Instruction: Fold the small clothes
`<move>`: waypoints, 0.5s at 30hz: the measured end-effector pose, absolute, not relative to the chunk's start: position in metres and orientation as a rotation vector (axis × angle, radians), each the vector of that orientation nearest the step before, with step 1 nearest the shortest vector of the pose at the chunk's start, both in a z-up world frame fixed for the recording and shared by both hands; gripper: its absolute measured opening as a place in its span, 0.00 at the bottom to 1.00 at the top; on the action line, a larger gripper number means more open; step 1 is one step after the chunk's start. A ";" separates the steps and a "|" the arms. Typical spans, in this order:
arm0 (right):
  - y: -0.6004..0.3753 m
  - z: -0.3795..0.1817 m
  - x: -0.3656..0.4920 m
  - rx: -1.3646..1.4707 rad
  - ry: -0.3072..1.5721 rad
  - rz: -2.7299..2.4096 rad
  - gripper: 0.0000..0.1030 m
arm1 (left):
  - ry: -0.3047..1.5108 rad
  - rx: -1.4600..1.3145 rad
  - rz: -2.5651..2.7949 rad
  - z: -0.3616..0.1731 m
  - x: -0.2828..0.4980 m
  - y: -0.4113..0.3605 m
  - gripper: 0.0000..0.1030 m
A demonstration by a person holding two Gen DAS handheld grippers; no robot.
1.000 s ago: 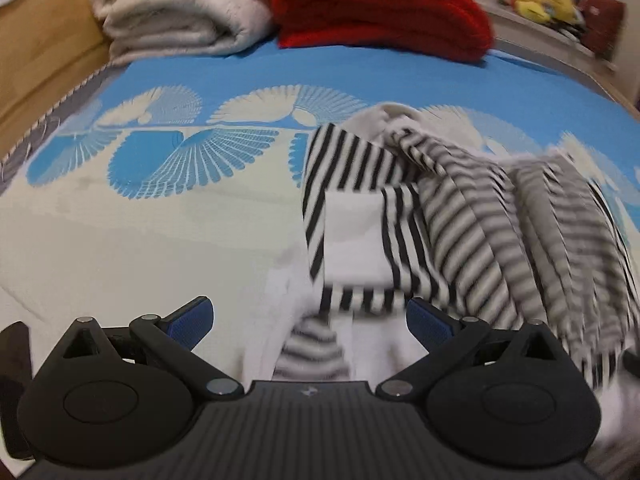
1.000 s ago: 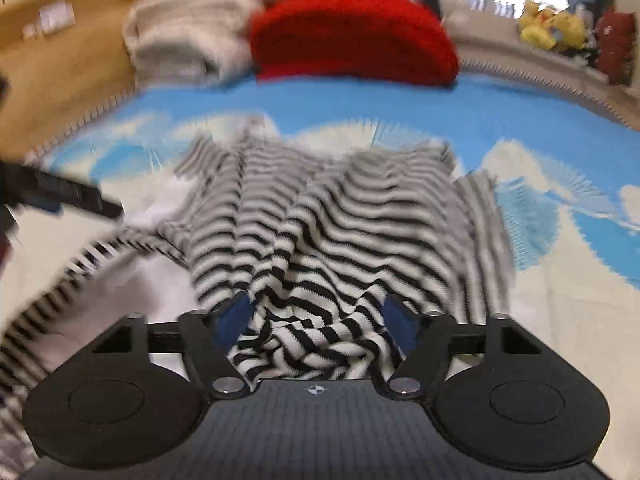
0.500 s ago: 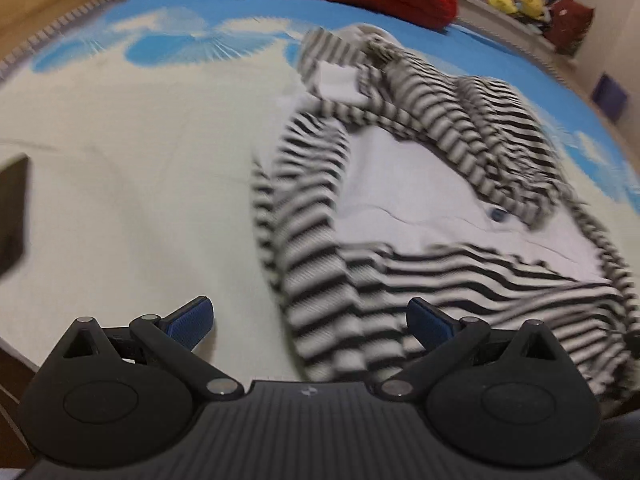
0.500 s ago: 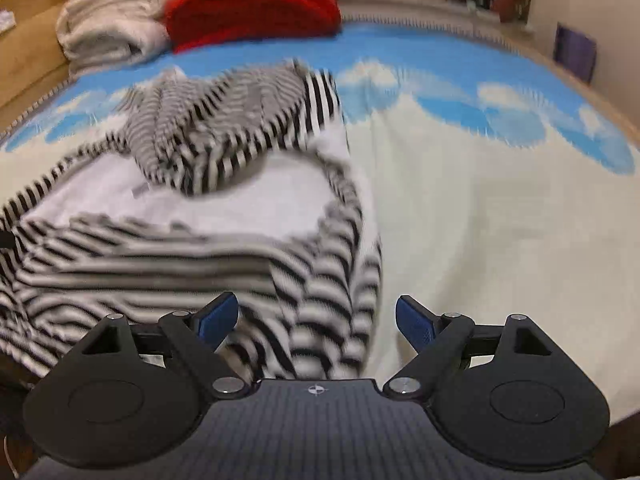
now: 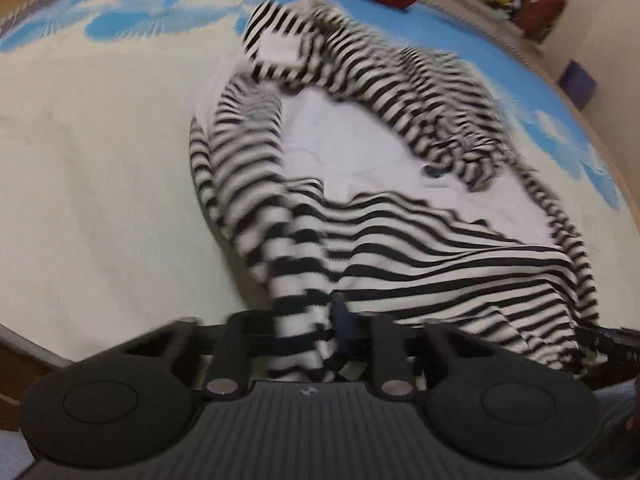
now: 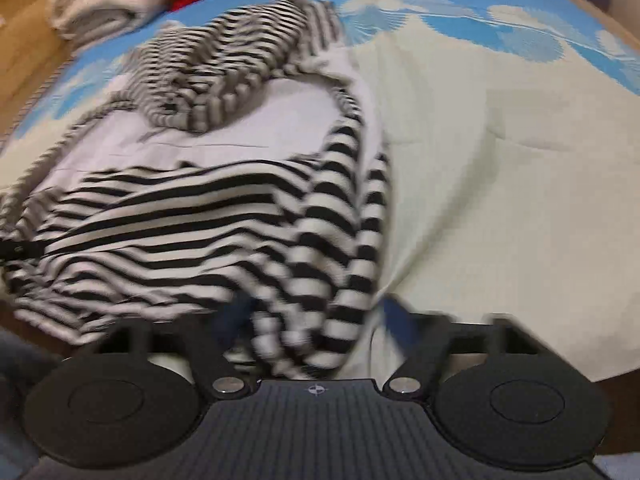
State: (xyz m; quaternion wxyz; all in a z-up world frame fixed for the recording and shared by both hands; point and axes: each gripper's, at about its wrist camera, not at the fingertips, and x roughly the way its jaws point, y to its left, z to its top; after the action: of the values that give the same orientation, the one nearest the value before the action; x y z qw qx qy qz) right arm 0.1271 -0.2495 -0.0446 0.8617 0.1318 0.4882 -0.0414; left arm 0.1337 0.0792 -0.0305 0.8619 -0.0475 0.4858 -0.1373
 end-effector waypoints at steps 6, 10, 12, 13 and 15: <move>-0.263 -0.022 0.092 0.394 0.995 -0.034 0.06 | 1.034 -0.180 -0.307 -0.011 0.118 0.105 0.12; -0.269 0.008 0.046 0.500 0.944 0.012 0.06 | 1.016 -0.188 -0.366 0.018 0.094 0.115 0.11; -0.271 0.023 0.033 0.528 0.929 0.020 0.06 | 1.010 -0.193 -0.385 0.034 0.090 0.116 0.11; -0.272 0.032 0.031 0.532 0.917 0.024 0.06 | 0.998 -0.194 -0.393 0.045 0.090 0.117 0.11; -0.275 0.052 0.038 0.547 0.888 0.038 0.06 | 0.965 -0.190 -0.397 0.068 0.099 0.115 0.08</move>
State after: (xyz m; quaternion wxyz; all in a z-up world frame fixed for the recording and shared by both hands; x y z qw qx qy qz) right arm 0.0383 -0.2751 0.0516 0.8668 0.2614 0.4241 0.0182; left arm 0.0987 0.1148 0.0678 0.8627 -0.0905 0.4600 -0.1895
